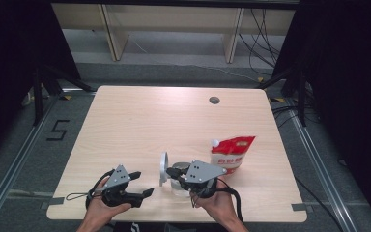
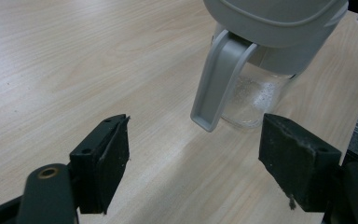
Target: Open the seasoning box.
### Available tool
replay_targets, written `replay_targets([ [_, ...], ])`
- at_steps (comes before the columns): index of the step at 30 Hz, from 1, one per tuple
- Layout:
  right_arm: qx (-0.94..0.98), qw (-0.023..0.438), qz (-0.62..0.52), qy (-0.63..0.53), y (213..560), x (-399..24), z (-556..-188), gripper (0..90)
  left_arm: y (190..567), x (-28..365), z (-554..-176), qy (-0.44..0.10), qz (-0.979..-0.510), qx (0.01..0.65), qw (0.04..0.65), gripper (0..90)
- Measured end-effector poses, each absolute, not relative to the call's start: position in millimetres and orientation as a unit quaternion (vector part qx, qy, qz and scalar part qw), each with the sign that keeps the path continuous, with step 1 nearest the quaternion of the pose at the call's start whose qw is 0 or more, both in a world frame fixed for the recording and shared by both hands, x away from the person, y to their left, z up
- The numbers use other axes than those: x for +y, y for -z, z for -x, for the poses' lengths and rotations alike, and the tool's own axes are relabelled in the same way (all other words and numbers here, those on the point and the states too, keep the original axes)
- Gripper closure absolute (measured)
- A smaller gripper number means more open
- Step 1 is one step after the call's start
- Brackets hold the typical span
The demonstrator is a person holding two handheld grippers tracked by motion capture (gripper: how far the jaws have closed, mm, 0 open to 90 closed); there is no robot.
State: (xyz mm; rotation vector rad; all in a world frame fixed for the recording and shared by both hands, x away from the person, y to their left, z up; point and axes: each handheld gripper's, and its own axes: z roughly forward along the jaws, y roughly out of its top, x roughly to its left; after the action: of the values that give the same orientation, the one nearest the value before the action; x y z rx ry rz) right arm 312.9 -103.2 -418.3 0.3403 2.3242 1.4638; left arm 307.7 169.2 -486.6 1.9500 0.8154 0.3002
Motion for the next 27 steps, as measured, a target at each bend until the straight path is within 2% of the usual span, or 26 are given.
replay_targets([
  [13, 0.806, 0.191, -0.164, -0.536, 424, -149, -312, 78.5, 486, 168, -307, -0.126, -0.802, 0.333, 0.48, 19.3],
  [15, 0.802, 0.198, -0.166, -0.539, 425, -161, -313, 72.8, 486, 168, -307, -0.124, -0.798, 0.336, 0.485, 18.1],
  [27, 0.792, 0.198, -0.204, -0.541, 431, -193, -308, 58.3, 485, 168, -308, -0.12, -0.796, 0.333, 0.491, 16.2],
])
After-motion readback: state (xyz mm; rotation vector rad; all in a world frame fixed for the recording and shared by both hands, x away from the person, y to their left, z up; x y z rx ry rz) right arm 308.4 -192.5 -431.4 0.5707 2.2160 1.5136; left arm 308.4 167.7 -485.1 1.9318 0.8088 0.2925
